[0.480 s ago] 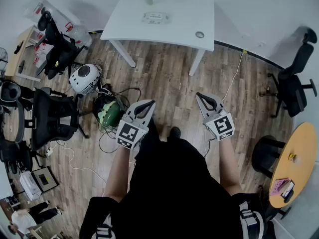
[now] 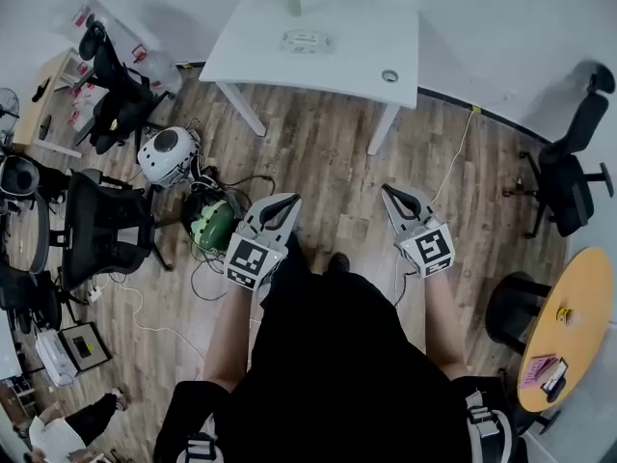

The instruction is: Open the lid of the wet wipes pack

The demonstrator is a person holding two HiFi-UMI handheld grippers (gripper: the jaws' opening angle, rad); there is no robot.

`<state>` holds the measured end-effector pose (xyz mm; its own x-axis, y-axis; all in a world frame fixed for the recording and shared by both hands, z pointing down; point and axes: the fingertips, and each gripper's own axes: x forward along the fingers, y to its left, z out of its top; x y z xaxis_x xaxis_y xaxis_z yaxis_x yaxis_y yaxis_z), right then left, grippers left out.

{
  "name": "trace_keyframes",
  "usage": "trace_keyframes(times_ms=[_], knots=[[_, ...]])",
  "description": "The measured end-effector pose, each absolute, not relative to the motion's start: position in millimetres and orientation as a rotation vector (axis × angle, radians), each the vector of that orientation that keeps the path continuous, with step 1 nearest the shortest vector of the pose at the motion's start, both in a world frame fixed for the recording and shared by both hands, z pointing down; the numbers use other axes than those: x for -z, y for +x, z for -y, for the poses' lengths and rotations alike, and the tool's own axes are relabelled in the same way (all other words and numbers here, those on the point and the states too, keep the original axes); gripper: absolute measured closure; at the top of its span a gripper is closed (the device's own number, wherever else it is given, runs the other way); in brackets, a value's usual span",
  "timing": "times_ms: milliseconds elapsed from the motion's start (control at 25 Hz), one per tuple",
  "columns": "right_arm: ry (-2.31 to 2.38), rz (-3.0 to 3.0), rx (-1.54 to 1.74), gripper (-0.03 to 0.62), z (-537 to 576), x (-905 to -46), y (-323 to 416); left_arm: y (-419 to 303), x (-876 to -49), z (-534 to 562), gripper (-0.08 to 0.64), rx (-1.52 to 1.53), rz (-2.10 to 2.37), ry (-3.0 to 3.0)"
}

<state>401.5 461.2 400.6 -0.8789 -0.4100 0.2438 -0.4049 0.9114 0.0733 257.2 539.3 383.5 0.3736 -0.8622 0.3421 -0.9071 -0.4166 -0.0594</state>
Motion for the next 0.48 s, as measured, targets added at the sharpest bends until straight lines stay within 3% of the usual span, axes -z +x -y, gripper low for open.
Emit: trace_keyframes(times_ms=[480], knots=[[0.666, 2.794, -0.014, 0.577, -440.8, -409.0, 375.0, 211.4, -386.7, -524.0, 0.535, -0.436, 1.640, 2.443]])
